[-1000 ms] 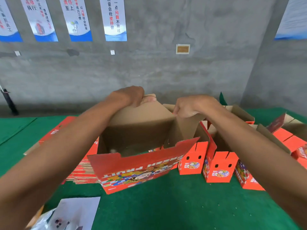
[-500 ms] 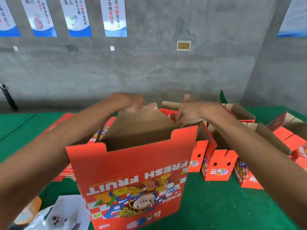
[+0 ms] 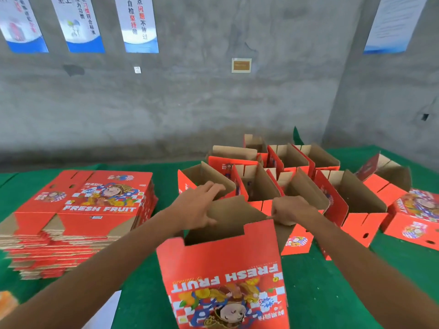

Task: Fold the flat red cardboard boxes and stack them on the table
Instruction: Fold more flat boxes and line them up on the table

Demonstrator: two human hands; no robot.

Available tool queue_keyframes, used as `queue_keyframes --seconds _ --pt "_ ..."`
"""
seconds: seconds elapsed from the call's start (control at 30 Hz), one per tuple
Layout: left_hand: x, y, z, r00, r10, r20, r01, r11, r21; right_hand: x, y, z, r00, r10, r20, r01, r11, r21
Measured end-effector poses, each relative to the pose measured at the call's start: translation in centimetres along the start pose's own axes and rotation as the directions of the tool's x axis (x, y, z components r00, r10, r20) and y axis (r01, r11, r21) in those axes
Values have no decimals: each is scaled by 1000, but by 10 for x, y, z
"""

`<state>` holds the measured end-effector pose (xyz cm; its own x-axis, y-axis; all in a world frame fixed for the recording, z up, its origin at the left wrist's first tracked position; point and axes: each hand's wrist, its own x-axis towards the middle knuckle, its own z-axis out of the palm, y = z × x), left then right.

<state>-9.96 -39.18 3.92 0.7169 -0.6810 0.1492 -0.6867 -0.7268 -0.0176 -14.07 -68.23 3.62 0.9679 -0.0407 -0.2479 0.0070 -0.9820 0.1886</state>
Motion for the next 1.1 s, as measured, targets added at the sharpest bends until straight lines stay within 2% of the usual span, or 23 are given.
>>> queue_keyframes --seconds 0.07,0.13,0.17,0.23,0.27,0.3,0.33,0.4,0.47,0.57,0.63,0.7,0.77,0.83,0.93,0.97,1.0,1.07,1.1 --pt "-16 0 7 993 -5 116 10 999 -41 3 16 7 999 18 28 -20 996 82" --pt "-31 -2 10 991 33 129 -2 973 -233 6 26 14 999 24 27 -28 989 142" --pt "-39 -3 11 995 20 98 23 908 -418 8 29 17 999 25 24 -29 987 157" --pt "-53 -11 13 999 -15 48 45 693 -720 12 34 24 999 35 26 -39 986 162" --pt "-58 -16 17 999 -10 39 37 611 -791 13 37 27 998 48 29 -52 987 152" --pt "-63 -20 23 999 -9 44 41 580 -813 15 39 31 997 65 29 -68 989 134" --pt "-67 -25 29 998 -16 67 64 593 -803 17 40 34 996 85 23 -87 990 109" --pt "-70 -28 35 985 -113 130 172 685 -708 19 39 40 994 114 4 -114 991 72" --pt "-65 -25 45 971 -200 130 238 784 -573 21 35 41 995 95 -31 -94 995 21" --pt "-53 -7 59 974 -185 131 223 884 -412 22 32 37 995 -37 -92 26 993 -118" --pt "-44 8 66 973 -167 161 207 940 -271 21 35 31 992 -97 -76 88 990 -113" --pt "-36 20 75 969 -151 196 167 984 -66 18 38 21 989 -132 -64 130 991 -28" --pt "-32 30 88 974 -150 170 142 988 56 12 38 8 982 -167 -91 179 974 140" --pt "-31 38 101 974 -185 133 180 982 48 3 37 2 974 -165 -156 210 915 346" --pt "-32 48 117 964 -260 59 262 965 -21 -14 35 15 958 -49 -281 194 834 517" --pt "-32 50 120 959 -281 30 282 959 -34 -17 38 24 941 22 -338 201 768 609" --pt "-31 51 121 954 -300 5 300 953 -47 -20 42 33 918 133 -374 214 627 749" --pt "-29 57 123 940 -341 -35 338 939 -62 -25 48 49 893 342 -292 253 155 955" --pt "-28 61 123 931 -360 -58 357 932 -59 -26 49 58 907 355 -228 250 -16 968"
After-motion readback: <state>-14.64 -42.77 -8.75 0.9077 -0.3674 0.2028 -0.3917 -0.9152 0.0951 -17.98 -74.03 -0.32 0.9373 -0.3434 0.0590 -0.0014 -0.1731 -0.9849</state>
